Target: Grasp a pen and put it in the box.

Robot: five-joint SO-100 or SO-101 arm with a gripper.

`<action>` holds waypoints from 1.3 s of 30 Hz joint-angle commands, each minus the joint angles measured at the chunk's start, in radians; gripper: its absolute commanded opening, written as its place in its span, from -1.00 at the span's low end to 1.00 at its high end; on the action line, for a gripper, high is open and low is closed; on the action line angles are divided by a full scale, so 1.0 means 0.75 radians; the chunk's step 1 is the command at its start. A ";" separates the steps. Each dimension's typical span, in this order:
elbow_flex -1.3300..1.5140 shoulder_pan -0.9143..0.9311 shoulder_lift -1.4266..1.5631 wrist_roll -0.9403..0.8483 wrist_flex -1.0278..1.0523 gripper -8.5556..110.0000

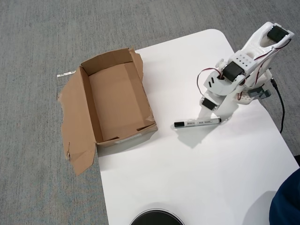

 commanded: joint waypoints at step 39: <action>0.003 -0.026 -0.391 -0.238 -0.350 -0.59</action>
